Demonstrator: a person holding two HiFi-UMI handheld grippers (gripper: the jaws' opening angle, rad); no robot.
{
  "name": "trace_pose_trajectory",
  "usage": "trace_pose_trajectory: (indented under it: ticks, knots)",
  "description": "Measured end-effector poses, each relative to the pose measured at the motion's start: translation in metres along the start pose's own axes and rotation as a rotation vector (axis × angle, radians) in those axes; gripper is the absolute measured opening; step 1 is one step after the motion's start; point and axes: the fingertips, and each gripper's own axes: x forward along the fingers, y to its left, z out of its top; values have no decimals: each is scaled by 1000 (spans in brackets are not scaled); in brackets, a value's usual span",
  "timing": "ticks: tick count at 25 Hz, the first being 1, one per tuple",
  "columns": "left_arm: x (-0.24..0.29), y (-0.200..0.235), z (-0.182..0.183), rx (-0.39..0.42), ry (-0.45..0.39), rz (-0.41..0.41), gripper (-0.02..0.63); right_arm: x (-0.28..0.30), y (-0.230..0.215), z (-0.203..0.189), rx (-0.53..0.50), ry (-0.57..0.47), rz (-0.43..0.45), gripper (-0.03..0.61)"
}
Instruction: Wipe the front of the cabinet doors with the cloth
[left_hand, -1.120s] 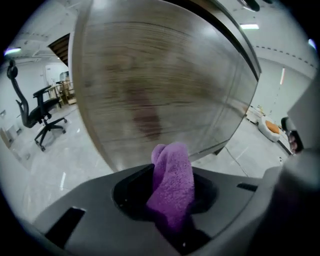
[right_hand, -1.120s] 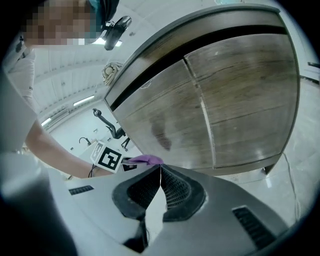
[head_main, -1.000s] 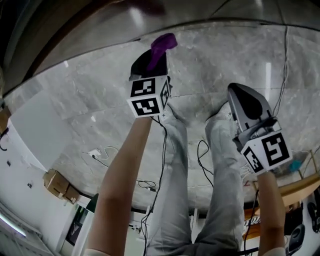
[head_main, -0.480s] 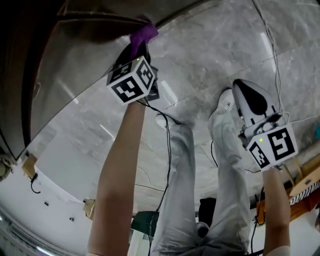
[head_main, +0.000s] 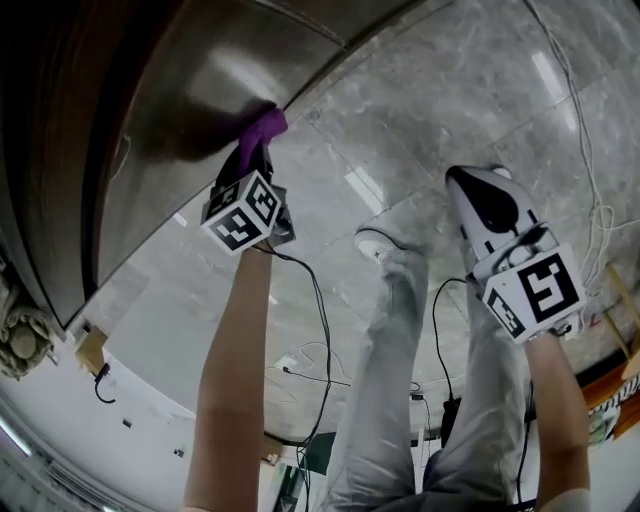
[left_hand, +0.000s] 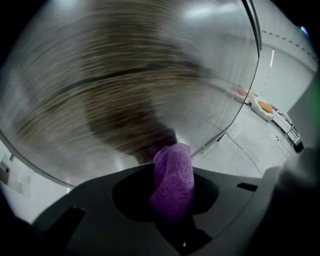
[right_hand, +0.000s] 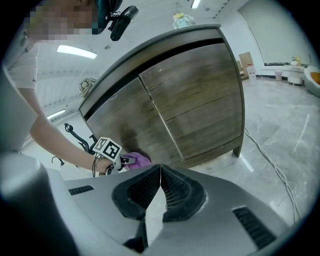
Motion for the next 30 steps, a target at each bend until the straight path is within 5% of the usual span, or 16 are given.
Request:
trace_pose_trajectory:
  ticks: [6, 13, 20, 26, 30]
  knots:
    - [-16, 75, -45, 47, 100, 99, 100, 18, 35, -4, 34, -21, 9, 26]
    - [-31, 86, -61, 4, 137, 170, 100, 17, 44, -17, 23, 24, 58, 26]
    - [-2, -55, -52, 181, 146, -30, 100, -17, 8, 0, -22, 48, 93, 26]
    - [62, -177, -1, 182, 62, -160, 100, -50, -66, 6, -57, 15, 4, 26]
    - [96, -197, 13, 211, 43, -172, 100, -70, -101, -9, -21, -15, -81, 26]
